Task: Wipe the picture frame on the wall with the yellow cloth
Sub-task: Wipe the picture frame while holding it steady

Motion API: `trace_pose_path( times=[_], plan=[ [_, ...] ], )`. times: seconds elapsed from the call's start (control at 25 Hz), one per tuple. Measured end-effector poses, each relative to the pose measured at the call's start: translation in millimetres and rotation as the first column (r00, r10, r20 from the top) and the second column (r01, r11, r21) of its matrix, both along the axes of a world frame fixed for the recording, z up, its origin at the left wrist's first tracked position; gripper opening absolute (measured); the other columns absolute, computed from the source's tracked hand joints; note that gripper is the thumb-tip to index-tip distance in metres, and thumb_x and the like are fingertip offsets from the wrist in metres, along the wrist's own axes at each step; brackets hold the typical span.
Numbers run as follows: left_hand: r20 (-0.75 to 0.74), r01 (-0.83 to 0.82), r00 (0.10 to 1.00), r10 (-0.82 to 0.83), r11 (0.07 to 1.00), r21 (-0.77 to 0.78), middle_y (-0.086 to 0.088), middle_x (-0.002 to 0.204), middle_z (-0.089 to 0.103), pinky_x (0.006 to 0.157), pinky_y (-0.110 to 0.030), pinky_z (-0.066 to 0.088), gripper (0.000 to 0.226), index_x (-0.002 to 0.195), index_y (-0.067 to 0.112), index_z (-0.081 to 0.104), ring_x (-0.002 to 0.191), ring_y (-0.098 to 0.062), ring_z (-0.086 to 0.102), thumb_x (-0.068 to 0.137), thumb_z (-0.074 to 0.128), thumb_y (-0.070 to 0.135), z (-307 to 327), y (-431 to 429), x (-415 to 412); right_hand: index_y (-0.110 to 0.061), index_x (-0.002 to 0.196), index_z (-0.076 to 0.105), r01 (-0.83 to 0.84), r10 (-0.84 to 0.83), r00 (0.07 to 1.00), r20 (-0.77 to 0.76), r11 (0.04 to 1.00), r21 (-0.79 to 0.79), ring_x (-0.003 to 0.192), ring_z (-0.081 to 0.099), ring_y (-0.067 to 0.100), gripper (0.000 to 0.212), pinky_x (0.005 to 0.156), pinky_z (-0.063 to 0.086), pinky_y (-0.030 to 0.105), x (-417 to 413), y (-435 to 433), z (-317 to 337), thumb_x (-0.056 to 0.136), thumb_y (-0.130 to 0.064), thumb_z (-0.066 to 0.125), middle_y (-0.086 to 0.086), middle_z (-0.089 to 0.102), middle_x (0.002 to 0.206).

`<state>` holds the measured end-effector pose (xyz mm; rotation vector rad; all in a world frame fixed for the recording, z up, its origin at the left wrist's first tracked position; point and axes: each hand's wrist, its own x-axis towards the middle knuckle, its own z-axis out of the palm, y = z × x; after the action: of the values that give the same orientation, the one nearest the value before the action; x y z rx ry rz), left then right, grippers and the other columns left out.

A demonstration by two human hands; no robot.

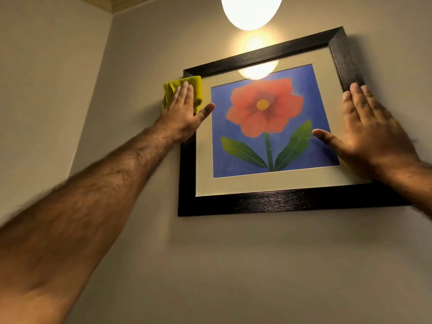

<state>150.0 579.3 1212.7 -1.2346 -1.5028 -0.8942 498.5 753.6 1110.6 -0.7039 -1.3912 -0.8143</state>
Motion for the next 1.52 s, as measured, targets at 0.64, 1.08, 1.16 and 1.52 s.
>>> trace_pose_path(
  times=[0.64,1.08,1.16,1.52],
  plan=[
    [-0.086,0.035,0.996,-0.038,0.999,-0.038,0.005,0.171,-0.021,0.129,-0.035,-0.001,0.1,0.161,0.021,-0.012,0.157,-0.01,-0.018,0.086,0.012,0.084,-208.6,-10.0,-6.7,0.003,0.16,0.017,-0.017,0.017,1.0,-0.005,1.0,-0.014,0.16,0.012,0.033,0.117,0.128,0.016,0.049,0.5,-2.8,-0.8,0.084,-0.085,0.02,0.02,0.012,0.171],
    [-0.096,0.131,0.987,-0.128,0.991,0.026,-0.007,0.096,0.08,0.084,-0.04,0.061,0.023,0.1,0.018,0.077,0.087,-0.025,0.075,0.086,0.07,0.002,-117.5,-66.5,-1.2,0.003,0.16,0.017,-0.017,0.017,1.0,-0.002,1.0,0.005,0.159,0.014,0.034,0.115,0.127,0.017,0.05,0.0,1.0,-1.7,0.085,-0.084,0.021,0.021,0.013,0.171],
    [-0.064,0.13,0.99,-0.127,0.991,0.039,-0.006,0.101,0.076,0.085,-0.039,0.058,0.021,0.097,0.017,0.073,0.094,-0.026,0.071,0.081,0.077,0.004,-111.5,-63.1,-2.0,0.003,0.16,0.017,-0.014,0.014,1.0,-0.001,1.0,0.008,0.159,0.014,0.034,0.114,0.127,0.017,0.05,-0.2,1.3,-1.5,0.086,-0.083,0.023,0.021,0.013,0.171],
    [0.246,0.107,0.965,-0.087,0.992,-0.069,-0.009,0.113,0.075,0.082,-0.032,0.054,0.038,0.114,0.013,0.074,0.094,-0.02,0.063,0.081,0.083,0.031,-96.9,-69.8,-9.9,0.001,0.161,0.014,-0.026,0.026,1.0,0.009,1.0,-0.012,0.16,0.011,0.032,0.114,0.128,0.015,0.049,-0.1,-0.4,-2.9,0.086,-0.084,0.021,0.019,0.01,0.172]
  ],
)
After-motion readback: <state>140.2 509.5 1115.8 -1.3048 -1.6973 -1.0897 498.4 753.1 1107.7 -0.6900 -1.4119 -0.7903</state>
